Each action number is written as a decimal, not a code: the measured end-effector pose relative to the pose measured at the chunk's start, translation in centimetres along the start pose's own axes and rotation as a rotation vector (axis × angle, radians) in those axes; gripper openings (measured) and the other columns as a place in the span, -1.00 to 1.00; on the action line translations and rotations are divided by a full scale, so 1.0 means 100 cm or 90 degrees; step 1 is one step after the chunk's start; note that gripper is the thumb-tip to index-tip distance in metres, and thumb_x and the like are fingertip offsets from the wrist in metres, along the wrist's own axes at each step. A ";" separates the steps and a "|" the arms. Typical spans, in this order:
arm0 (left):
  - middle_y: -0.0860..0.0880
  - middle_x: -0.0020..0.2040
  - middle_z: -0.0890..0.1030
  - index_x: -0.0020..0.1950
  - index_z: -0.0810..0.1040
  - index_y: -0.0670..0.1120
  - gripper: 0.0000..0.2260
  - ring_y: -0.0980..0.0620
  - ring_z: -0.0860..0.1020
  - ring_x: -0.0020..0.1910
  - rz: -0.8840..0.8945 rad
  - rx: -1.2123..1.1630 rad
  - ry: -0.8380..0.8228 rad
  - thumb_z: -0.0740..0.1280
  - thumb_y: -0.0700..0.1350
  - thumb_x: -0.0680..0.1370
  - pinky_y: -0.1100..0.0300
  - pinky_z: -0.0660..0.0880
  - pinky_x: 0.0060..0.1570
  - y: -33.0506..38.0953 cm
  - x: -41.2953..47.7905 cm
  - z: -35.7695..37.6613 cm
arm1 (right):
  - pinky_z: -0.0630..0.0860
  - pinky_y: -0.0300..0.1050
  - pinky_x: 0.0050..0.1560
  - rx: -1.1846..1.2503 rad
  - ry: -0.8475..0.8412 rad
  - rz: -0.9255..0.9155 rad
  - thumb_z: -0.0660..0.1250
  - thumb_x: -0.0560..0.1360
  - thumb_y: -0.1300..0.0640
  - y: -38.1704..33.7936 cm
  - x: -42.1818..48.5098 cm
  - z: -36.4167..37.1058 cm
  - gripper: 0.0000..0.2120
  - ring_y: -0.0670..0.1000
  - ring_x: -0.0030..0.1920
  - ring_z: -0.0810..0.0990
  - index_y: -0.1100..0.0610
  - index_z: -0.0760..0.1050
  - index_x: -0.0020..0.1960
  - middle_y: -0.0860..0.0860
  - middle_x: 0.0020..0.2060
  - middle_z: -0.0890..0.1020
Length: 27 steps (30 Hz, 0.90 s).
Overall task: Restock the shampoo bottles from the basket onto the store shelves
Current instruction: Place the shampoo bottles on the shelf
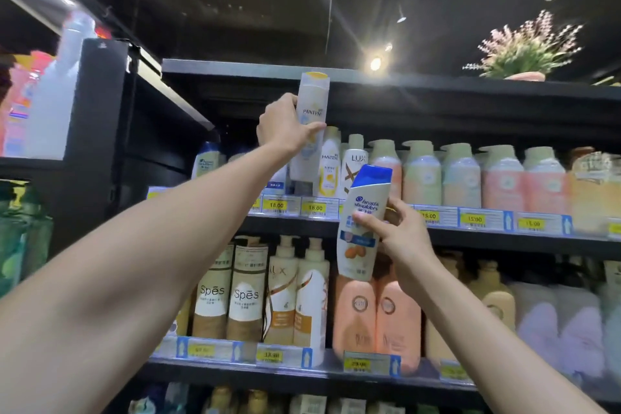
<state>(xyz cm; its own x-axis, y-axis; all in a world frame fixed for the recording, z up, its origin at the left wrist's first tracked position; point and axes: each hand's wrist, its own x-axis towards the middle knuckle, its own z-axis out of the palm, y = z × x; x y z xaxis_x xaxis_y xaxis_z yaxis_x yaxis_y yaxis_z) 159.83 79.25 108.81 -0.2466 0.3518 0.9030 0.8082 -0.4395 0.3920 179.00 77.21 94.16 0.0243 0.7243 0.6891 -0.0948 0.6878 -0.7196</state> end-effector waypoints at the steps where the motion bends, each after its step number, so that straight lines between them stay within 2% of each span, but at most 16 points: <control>1: -0.01 0.14 0.65 0.20 0.51 -0.03 -0.48 -0.01 0.62 0.10 0.003 0.016 -0.003 0.51 0.22 0.38 0.01 0.57 0.08 -0.003 0.000 0.004 | 0.64 0.02 -0.06 0.001 0.001 0.003 0.51 0.41 0.21 0.002 0.003 0.001 -0.76 0.02 -0.04 0.69 0.00 0.57 0.02 -0.02 -0.04 0.71; 6: -0.04 0.07 0.65 0.15 0.50 -0.06 -0.47 -0.03 0.62 0.04 0.016 0.072 -0.011 0.51 0.24 0.37 -0.03 0.58 0.05 -0.023 -0.002 0.016 | 0.63 0.10 -0.01 0.016 0.019 -0.004 0.52 0.38 0.20 0.006 0.017 0.012 -0.74 0.09 -0.01 0.69 0.03 0.59 0.03 0.04 -0.01 0.70; 10: -0.05 0.03 0.60 0.09 0.46 -0.09 -0.46 -0.05 0.60 0.00 0.037 0.092 -0.012 0.53 0.24 0.34 0.05 0.57 -0.05 -0.036 -0.002 0.020 | 0.60 -0.13 -0.24 0.034 0.022 -0.022 0.48 0.42 0.24 0.000 0.024 0.026 -0.79 -0.09 -0.19 0.69 0.06 0.58 0.02 -0.03 -0.12 0.70; 12: -0.06 0.07 0.56 0.13 0.45 -0.10 -0.43 -0.09 0.57 0.03 0.048 0.102 -0.018 0.54 0.22 0.34 0.03 0.54 -0.03 -0.040 -0.003 0.020 | 0.57 -0.20 -0.32 0.051 0.027 -0.024 0.47 0.44 0.25 -0.001 0.026 0.033 -0.79 -0.13 -0.25 0.68 0.08 0.58 0.04 -0.05 -0.14 0.70; 18: -0.13 0.23 0.46 0.34 0.34 -0.15 -0.37 -0.15 0.52 0.14 0.093 0.129 -0.065 0.52 0.09 0.42 0.09 0.39 -0.02 -0.042 -0.016 0.027 | 0.56 -0.19 -0.32 0.038 0.041 -0.025 0.46 0.44 0.24 -0.003 0.026 0.045 -0.75 -0.17 -0.28 0.68 0.09 0.57 0.09 -0.03 -0.09 0.70; 20: -0.14 0.24 0.44 0.35 0.32 -0.16 -0.40 -0.14 0.49 0.17 0.105 0.130 -0.072 0.48 0.05 0.45 0.11 0.36 -0.02 -0.043 -0.021 0.032 | 0.56 -0.21 -0.29 0.026 0.042 -0.028 0.46 0.44 0.23 -0.003 0.024 0.045 -0.75 -0.18 -0.25 0.68 0.07 0.56 0.09 -0.03 -0.08 0.69; 27: -0.15 0.15 0.47 0.25 0.35 -0.16 -0.53 -0.14 0.50 0.09 0.124 0.163 -0.060 0.44 0.03 0.50 0.11 0.34 -0.12 -0.044 -0.025 0.034 | 0.51 -0.32 -0.38 0.024 0.054 -0.010 0.45 0.46 0.23 -0.002 0.017 0.044 -0.75 -0.15 -0.23 0.66 0.11 0.55 0.11 0.00 -0.07 0.68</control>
<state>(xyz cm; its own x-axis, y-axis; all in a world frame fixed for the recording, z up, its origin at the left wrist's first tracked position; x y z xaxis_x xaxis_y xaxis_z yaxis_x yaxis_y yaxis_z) 158.74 83.10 104.25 -0.0333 0.3612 0.9319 0.9463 -0.2885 0.1457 174.73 78.14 95.87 0.1105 0.7161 0.6892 -0.1318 0.6979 -0.7040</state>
